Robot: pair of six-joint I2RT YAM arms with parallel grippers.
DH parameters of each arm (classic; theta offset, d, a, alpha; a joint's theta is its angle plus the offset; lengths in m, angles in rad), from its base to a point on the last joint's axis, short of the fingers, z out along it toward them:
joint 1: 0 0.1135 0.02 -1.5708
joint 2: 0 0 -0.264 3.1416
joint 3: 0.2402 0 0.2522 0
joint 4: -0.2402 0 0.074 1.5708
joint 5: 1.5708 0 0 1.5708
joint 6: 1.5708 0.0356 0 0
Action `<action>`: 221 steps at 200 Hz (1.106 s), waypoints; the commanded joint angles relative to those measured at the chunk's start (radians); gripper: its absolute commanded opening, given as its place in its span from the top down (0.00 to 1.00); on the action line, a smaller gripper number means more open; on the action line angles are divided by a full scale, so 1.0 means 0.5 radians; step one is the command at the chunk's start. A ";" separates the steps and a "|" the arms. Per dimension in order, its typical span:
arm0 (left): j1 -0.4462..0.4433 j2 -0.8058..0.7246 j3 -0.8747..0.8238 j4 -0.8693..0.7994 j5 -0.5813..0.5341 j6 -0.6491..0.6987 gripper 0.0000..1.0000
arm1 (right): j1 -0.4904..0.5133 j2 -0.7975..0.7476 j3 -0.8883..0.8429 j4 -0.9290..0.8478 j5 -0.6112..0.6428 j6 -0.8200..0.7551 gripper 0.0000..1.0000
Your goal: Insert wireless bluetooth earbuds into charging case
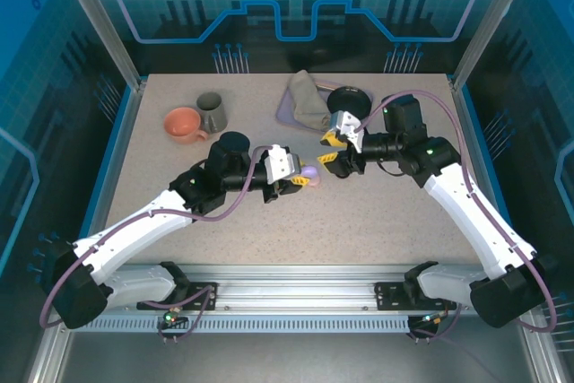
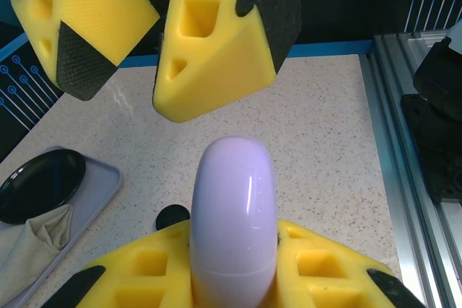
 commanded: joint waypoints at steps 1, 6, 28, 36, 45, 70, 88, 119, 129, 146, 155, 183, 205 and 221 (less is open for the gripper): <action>-0.009 -0.007 0.041 -0.010 0.056 0.042 0.94 | -0.029 -0.057 0.004 -0.018 -0.120 -0.065 0.41; -0.007 -0.006 0.041 -0.014 0.053 0.039 0.94 | -0.029 -0.075 -0.010 -0.032 -0.156 -0.090 0.37; -0.009 0.000 0.042 -0.013 0.054 0.039 0.94 | -0.014 -0.132 -0.087 -0.048 -0.240 -0.148 0.16; -0.009 0.001 0.044 -0.013 0.057 0.039 0.94 | 0.004 -0.134 -0.103 -0.055 -0.233 -0.159 0.11; -0.009 0.001 0.047 -0.012 0.060 0.040 0.94 | 0.031 -0.122 -0.109 -0.055 -0.197 -0.162 0.08; -0.007 0.006 0.053 -0.012 0.063 0.040 0.95 | 0.090 -0.040 -0.069 -0.042 -0.088 -0.145 0.07; -0.009 0.009 0.057 -0.007 0.066 0.032 0.95 | 0.124 0.010 -0.045 -0.005 -0.038 -0.120 0.07; -0.011 0.009 0.057 0.002 0.069 0.021 0.95 | 0.146 0.047 -0.010 0.032 0.030 -0.099 0.12; -0.010 0.014 0.056 -0.003 0.069 0.023 0.95 | 0.143 0.042 -0.007 0.050 0.056 -0.087 0.12; -0.012 0.014 0.059 -0.009 0.068 0.031 0.96 | 0.134 0.037 0.008 0.064 0.071 -0.077 0.13; -0.011 0.014 0.059 -0.011 0.067 0.034 0.96 | 0.129 0.035 0.012 0.074 0.078 -0.067 0.14; -0.010 0.020 0.066 -0.029 0.069 0.039 0.96 | 0.099 0.041 0.036 0.101 0.095 -0.041 0.15; -0.009 0.020 0.066 -0.037 0.069 0.040 0.97 | 0.075 0.036 0.058 0.117 0.082 -0.019 0.16; -0.012 0.023 0.066 -0.045 0.065 0.040 0.97 | 0.056 0.035 0.071 0.120 0.071 -0.009 0.16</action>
